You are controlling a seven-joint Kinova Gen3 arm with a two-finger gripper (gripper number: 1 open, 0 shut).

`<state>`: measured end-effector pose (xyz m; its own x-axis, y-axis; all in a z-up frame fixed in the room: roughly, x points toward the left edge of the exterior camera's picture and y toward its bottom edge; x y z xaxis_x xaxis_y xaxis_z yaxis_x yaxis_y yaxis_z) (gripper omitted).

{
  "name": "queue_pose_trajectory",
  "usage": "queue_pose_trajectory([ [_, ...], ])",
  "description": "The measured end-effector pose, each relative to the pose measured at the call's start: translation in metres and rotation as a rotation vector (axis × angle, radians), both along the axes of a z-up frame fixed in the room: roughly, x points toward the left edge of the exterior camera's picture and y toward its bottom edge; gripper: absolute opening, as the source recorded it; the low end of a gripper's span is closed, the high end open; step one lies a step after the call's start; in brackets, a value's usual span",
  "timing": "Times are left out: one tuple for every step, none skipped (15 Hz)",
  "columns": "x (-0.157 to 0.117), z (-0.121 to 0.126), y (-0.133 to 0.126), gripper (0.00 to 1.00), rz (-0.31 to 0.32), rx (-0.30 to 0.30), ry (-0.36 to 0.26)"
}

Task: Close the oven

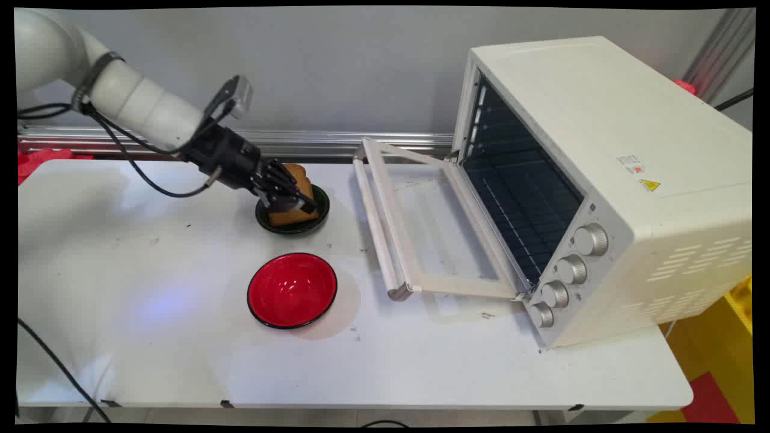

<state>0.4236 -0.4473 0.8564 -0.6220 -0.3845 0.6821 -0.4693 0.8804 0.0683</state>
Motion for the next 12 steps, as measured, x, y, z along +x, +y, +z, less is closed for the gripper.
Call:
queue_pose_trajectory([
  [-0.004,-0.005,-0.001,0.0,-0.006,-0.002,0.002],
  [-0.006,-0.009,-0.001,0.0,-0.008,-0.005,0.003],
  [-0.011,-0.015,-0.002,0.0,-0.015,-0.009,0.005],
  [-0.017,-0.023,-0.004,0.0,-0.021,-0.014,0.007],
  [-0.023,-0.032,-0.006,0.0,-0.026,-0.018,0.008],
  [-0.028,-0.039,-0.007,0.0,-0.027,-0.021,0.009],
  [-0.034,-0.049,-0.01,0.0,-0.027,-0.027,0.011],
  [-0.04,-0.056,-0.012,0.0,-0.028,-0.031,0.013],
  [-0.044,-0.062,-0.014,0.0,-0.027,-0.036,0.013],
  [-0.048,-0.068,-0.016,0.0,-0.027,-0.04,0.014],
  [-0.052,-0.073,-0.018,0.0,-0.025,-0.044,0.014],
  [-0.055,-0.079,-0.02,0.0,-0.024,-0.047,0.015],
])
